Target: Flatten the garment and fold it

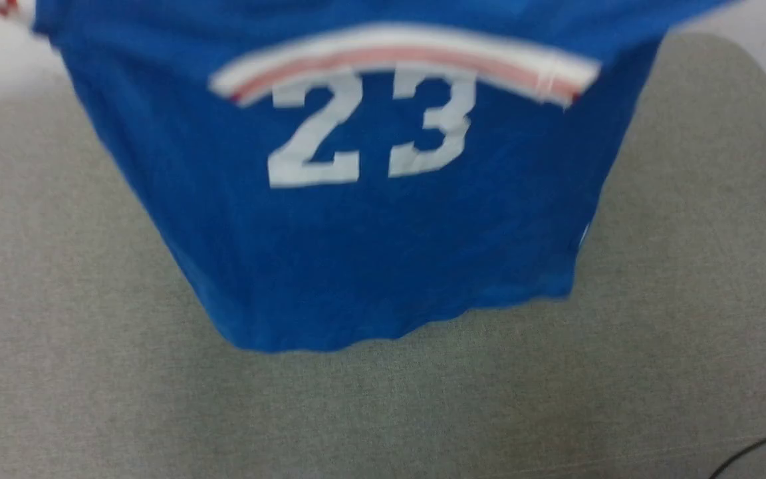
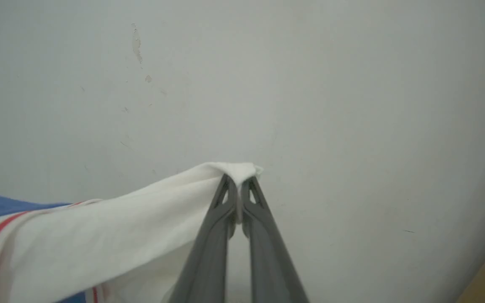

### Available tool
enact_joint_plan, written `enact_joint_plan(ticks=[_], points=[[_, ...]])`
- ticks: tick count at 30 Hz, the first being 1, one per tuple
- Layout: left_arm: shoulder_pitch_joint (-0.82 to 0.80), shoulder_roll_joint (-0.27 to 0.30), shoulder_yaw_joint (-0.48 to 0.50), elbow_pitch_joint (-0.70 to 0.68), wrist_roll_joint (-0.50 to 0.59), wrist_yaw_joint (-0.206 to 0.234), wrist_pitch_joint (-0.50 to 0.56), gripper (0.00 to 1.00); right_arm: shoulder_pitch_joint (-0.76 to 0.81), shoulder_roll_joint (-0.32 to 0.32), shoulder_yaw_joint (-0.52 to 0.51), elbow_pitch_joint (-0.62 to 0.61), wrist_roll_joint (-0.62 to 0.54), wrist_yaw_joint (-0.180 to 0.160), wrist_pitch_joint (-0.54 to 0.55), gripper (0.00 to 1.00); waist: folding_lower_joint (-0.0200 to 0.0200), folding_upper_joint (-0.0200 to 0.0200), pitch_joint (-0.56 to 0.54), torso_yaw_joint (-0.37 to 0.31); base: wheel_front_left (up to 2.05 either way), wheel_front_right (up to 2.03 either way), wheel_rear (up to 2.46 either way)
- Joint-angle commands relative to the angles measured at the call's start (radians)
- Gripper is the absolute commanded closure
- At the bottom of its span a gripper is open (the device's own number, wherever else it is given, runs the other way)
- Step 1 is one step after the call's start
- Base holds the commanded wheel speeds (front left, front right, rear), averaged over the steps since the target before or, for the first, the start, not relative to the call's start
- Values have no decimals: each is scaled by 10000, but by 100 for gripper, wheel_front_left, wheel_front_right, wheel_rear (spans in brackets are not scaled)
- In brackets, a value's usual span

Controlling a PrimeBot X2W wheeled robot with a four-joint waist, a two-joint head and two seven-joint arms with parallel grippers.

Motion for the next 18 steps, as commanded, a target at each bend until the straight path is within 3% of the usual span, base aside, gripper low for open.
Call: enact_joint_plan(ticks=[1, 7, 12, 18], points=[[-565, 193, -115, 316, -11, -178, 60, 100, -570, -23, 89, 278, -113, -11, -183, 100, -1, 0, 1051, -103, 0, 0, 0], [-3244, 534, -844, 2304, 226, -904, -75, 100, -3171, -39, 1030, 1977, -914, -11, -1400, 100, -1, 0, 2627, -211, 0, 0, 0], [-5660, 356, -1612, 4238, 756, -1340, -636, 100, -5218, 98, 1430, 3842, -1660, -11, -2518, 100, -1, 0, 3548, -151, 0, 0, 0], [-7862, 9, -1888, 6089, 1101, -1529, -1748, 100, -6970, 578, 1236, 5712, -2497, -11, -3909, 100, -1, 0, 4231, -96, 0, 0, 0]])
